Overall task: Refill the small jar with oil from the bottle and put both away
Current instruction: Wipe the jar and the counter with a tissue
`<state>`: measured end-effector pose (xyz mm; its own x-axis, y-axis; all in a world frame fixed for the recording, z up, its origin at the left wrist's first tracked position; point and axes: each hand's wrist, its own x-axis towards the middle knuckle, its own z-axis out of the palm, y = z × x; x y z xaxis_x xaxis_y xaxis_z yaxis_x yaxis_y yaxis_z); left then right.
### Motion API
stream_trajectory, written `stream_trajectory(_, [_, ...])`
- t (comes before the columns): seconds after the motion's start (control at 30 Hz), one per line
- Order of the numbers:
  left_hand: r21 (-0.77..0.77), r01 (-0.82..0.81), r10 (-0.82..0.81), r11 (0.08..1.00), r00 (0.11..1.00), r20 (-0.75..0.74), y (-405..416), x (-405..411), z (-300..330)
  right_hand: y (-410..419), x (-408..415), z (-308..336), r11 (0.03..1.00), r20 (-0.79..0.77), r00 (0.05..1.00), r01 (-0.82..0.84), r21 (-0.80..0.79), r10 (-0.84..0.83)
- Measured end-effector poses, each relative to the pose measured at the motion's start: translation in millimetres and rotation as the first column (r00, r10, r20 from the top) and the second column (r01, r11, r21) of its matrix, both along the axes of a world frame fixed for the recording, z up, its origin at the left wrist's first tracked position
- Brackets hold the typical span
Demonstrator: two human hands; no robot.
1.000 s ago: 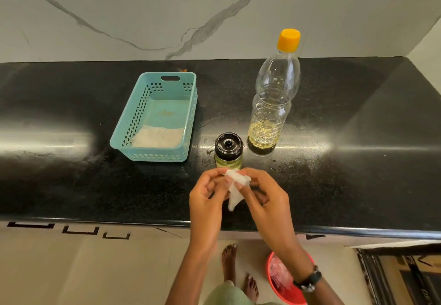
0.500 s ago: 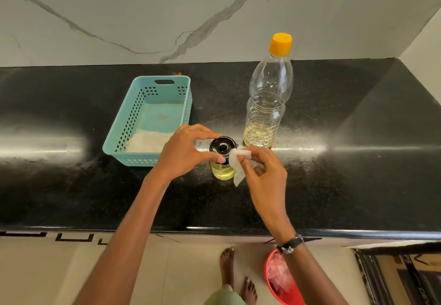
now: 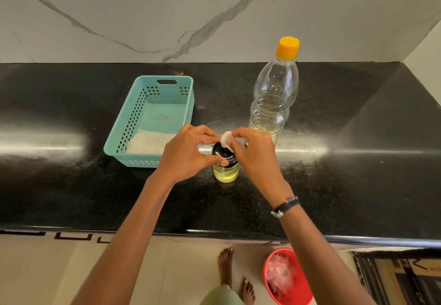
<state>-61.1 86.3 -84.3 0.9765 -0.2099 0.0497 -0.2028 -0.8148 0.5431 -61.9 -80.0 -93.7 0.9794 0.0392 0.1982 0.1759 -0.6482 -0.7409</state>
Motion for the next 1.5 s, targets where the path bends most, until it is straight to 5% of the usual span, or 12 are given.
stream_trajectory(0.17, [0.023,0.016,-0.017,1.000,1.000,0.024,1,-5,-1,-9,-32,1,0.977,0.057,0.995,0.088,-0.195,-0.079])
stream_trajectory(0.27, [0.040,0.024,-0.025,0.999,1.000,0.016,1,-5,-1,-20,-40,9,0.977,0.037,0.996,0.089,-0.195,-0.083])
stream_trajectory(0.4, [0.026,0.027,-0.027,0.999,1.000,-0.006,2,-1,1,-18,-31,23,0.981,0.217,0.975,-0.004,-0.196,0.047])
stream_trajectory(0.6, [0.003,0.022,-0.022,1.000,1.000,-0.007,1,-1,2,-1,-2,17,0.777,-0.003,0.904,-0.368,-0.510,0.427])
stream_trajectory(0.8, [0.010,0.032,-0.032,0.999,0.999,-0.010,3,-1,0,19,-4,25,0.673,-0.029,0.944,-0.255,-0.694,0.328])
stream_trajectory(1.0, [0.000,0.036,-0.036,0.999,0.999,-0.019,3,2,2,6,10,36,0.687,-0.123,0.901,-0.400,-0.607,0.416])
stream_trajectory(1.13, [0.001,0.030,-0.030,1.000,0.999,-0.015,3,2,0,9,9,32,0.680,-0.074,0.920,-0.336,-0.651,0.384])
stream_trajectory(1.23, [0.016,0.037,-0.037,0.999,0.999,-0.005,3,2,1,15,1,15,0.828,0.149,0.942,-0.180,-0.532,0.300])
stream_trajectory(1.33, [0.021,0.046,-0.045,0.999,0.999,-0.015,4,3,2,4,-6,4,0.996,0.104,0.991,-0.081,-0.031,0.083])
stream_trajectory(1.4, [0.014,0.046,-0.046,0.999,0.998,-0.033,4,3,2,-11,-17,-3,0.958,0.017,0.995,0.086,0.274,-0.094])
stream_trajectory(1.5, [-0.009,0.040,-0.040,0.999,0.998,-0.040,4,3,3,-18,-34,-20,0.923,0.018,0.975,0.202,0.328,-0.220])
